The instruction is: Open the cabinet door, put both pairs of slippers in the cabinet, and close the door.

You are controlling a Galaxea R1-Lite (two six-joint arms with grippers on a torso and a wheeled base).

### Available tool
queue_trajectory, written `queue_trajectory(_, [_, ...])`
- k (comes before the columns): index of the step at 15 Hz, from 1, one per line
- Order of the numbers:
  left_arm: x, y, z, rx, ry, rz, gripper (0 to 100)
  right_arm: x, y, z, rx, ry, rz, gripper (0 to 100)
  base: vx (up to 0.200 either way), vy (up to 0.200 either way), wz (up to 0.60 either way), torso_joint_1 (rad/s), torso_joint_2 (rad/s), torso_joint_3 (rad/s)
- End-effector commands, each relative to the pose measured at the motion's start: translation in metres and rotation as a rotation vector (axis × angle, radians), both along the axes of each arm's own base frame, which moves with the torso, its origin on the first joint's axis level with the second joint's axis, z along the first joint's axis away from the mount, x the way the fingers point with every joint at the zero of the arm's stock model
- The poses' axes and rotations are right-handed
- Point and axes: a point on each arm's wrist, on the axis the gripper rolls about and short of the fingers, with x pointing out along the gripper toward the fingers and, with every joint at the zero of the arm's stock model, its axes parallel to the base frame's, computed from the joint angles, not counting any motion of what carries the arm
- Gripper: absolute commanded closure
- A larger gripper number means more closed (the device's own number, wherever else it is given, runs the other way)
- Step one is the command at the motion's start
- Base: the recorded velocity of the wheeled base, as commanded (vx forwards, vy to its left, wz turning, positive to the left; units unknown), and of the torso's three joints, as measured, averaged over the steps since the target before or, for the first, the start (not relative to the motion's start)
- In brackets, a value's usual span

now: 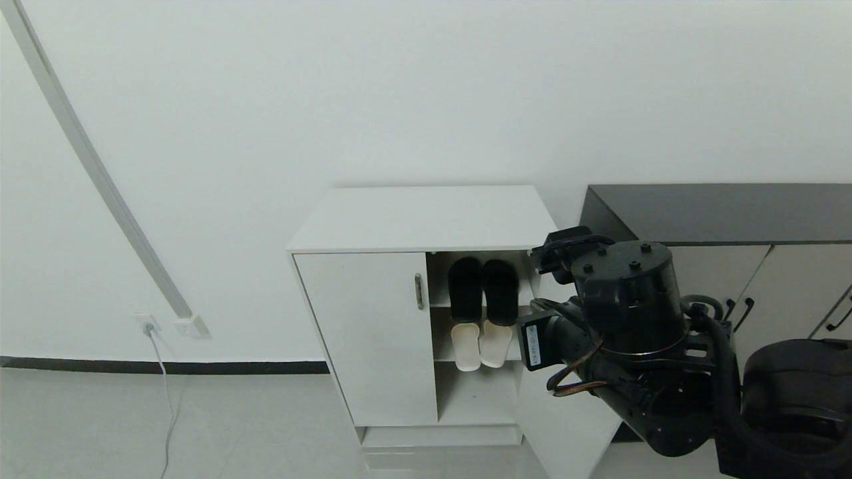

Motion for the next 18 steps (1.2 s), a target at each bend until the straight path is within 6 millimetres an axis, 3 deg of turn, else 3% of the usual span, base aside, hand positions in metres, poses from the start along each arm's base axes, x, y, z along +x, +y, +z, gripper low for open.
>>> queue_trajectory(1, [0.0001, 0.0, 0.0, 0.0, 0.001, 0.0, 100, 0.0, -0.0006, 0.0, 0.0, 0.0, -0.001, 100, 0.0, 0.0, 0.0, 0.0, 0.0, 0.0])
queue_trajectory(7, [0.0001, 0.0, 0.0, -0.003, 0.001, 0.004, 100, 0.0011, -0.0008, -0.001, -0.004, 0.002, -0.004, 100, 0.0, 0.0, -0.6, 0.005, 0.0, 0.002])
queue_trajectory(16, [0.0001, 0.0, 0.0, -0.001, 0.001, 0.002, 100, 0.0029, -0.0025, -0.0023, -0.008, 0.004, -0.013, 100, 0.0, 0.0, 0.0, 0.0, 0.0, 0.0])
queue_trajectory(18, [0.0001, 0.0, 0.0, -0.003, 0.001, 0.004, 100, 0.0028, -0.0026, -0.0027, -0.01, 0.005, -0.011, 100, -0.2, 0.0, 0.0, 0.007, 0.0, 0.0])
